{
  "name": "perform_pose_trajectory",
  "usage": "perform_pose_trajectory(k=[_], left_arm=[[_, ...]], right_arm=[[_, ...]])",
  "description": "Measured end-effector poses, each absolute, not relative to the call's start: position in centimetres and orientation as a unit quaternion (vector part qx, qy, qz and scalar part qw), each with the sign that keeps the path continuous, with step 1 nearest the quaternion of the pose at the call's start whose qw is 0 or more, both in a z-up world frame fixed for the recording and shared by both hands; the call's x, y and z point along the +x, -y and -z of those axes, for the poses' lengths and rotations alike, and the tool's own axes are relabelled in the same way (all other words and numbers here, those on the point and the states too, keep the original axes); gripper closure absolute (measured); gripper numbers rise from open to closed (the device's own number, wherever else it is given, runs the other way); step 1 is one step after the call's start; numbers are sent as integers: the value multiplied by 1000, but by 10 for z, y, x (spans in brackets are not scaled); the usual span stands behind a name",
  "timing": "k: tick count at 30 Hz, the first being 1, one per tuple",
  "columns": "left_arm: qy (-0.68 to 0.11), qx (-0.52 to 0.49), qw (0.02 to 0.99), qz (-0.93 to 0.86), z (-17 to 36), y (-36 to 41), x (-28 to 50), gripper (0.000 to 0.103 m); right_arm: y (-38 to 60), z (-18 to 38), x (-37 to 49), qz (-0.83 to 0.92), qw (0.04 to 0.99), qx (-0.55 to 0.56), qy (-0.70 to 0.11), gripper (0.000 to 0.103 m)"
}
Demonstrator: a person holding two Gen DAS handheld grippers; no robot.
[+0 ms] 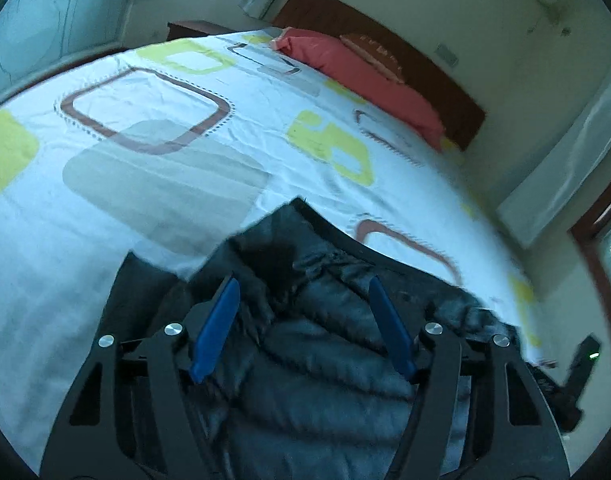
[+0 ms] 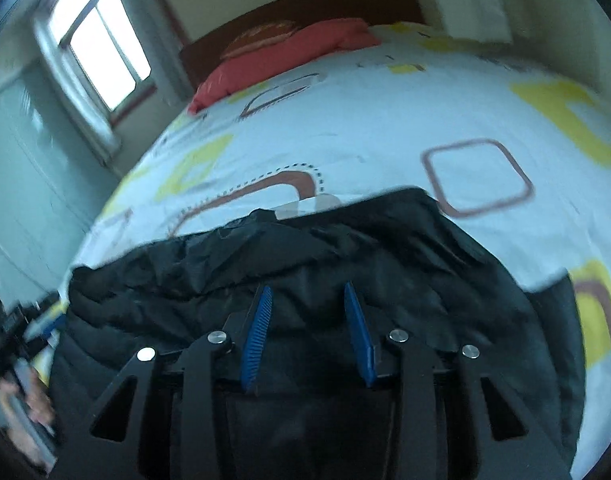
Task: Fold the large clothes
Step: 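Fold the held hem toward the collar with both tools and release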
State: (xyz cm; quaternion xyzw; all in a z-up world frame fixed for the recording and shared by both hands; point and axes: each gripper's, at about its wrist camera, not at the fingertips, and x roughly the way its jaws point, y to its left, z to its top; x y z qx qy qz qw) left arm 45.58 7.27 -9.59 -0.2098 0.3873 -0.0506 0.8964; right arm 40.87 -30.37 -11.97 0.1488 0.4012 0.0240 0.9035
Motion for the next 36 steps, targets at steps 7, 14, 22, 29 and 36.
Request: perform_pose_trajectory(k=[7,14,22,29,36], left_arm=[[-428,-158,890,9,129,-64,480,36],[-391,-184,902,2,101,-82,463,36],[-449,-178,875,-33,136,-85,486,34],[-435,-249,865,-11,106,-120,440,33],[-414,-334,845,-58,112,-173,346,29]], right_arm=[[296,144,424,-13,892,125,-435,64],[330,128,413,28,901,117,-417,64],[330,145,421,39,893,122,-432,65],[367,114,359,38,896,207,-390,53],[402,115,261,61,882,264,-386,49]])
